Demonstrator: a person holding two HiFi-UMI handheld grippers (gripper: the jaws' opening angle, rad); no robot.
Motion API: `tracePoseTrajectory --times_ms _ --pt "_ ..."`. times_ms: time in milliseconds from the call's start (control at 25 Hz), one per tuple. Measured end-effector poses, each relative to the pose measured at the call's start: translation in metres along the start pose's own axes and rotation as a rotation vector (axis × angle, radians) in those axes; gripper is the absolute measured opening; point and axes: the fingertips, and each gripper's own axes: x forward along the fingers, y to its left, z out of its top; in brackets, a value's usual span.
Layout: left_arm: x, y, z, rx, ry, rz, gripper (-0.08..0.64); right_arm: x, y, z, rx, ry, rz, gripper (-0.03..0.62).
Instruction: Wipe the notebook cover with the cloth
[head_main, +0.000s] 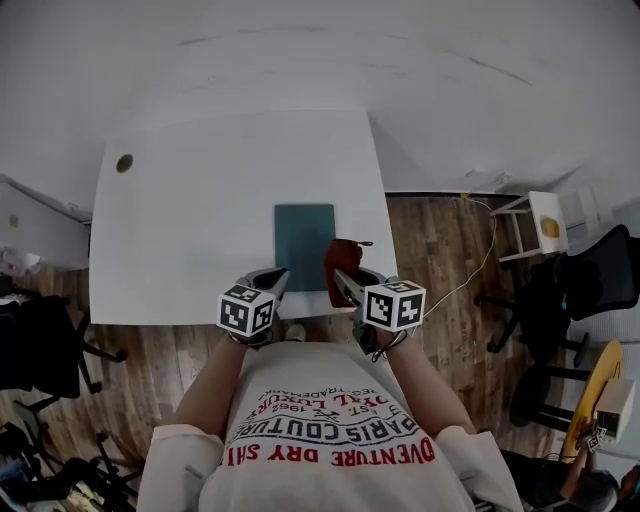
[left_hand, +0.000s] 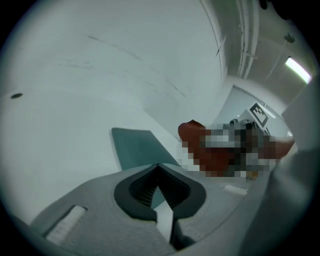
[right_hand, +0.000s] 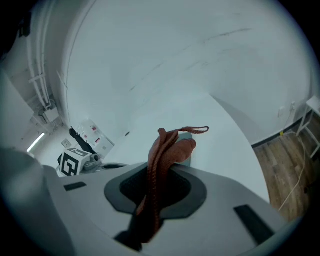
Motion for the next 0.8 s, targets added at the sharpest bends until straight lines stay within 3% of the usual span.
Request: tracePoseTrajectory --times_ms 200,440,640,800 --pt "-0.042 -0.021 0.086 0.143 -0.246 0.022 0.009 -0.017 0.027 0.053 -0.238 -0.175 -0.062 0.075" --pt "-0.115 -0.048 0.173 0.253 -0.5 0.015 0.009 -0.05 0.074 0.115 -0.444 -0.421 -0.09 0.077" --pt "-0.161 -0.067 0.215 0.395 -0.63 0.081 0.009 -0.08 0.101 0.147 -0.616 -0.569 -0.138 0.075" --pt "-0.178 -0.065 0.218 0.452 -0.664 0.132 0.009 -0.089 0.117 0.153 -0.688 -0.622 -0.164 0.075"
